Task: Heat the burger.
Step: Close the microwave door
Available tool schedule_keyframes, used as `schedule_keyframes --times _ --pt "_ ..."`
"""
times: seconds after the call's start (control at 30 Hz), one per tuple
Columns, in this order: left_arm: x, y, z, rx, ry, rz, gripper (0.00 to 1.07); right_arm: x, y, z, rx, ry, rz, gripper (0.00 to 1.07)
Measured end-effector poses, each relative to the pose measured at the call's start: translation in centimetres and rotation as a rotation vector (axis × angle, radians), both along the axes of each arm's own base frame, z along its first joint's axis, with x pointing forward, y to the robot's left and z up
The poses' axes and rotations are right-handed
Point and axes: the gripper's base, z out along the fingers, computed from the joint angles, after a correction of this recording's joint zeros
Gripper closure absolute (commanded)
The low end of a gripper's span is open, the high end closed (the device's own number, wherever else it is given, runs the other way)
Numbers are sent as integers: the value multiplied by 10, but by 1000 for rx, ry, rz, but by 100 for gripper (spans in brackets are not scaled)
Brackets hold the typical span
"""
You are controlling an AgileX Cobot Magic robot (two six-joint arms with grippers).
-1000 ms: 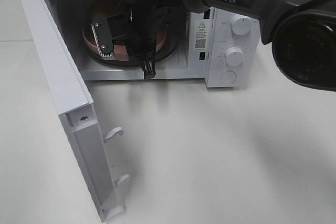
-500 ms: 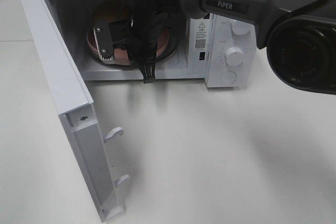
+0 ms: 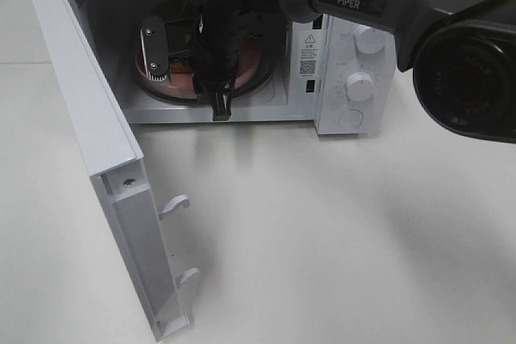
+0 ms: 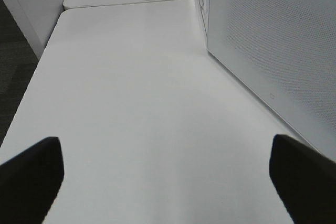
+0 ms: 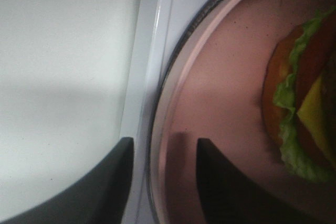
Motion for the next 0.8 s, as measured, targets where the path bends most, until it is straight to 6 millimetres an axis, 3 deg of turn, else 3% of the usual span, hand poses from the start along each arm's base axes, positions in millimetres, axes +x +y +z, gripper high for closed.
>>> schedule_keyframes --times 0.07,0.17,0.33,0.6,0.8 --pt "0 0 0 0 0 0 6 -1 0 0 8 13 -20 40" --pt "0 0 0 0 0 0 6 -1 -1 0 6 26 -35 35" --pt "0 0 0 0 0 0 6 -4 -2 0 -7 51 -43 34" --pt "0 0 0 0 0 0 6 -7 -5 22 19 48 -52 34" --pt "0 0 0 0 0 0 6 -9 -7 23 7 70 -56 34"
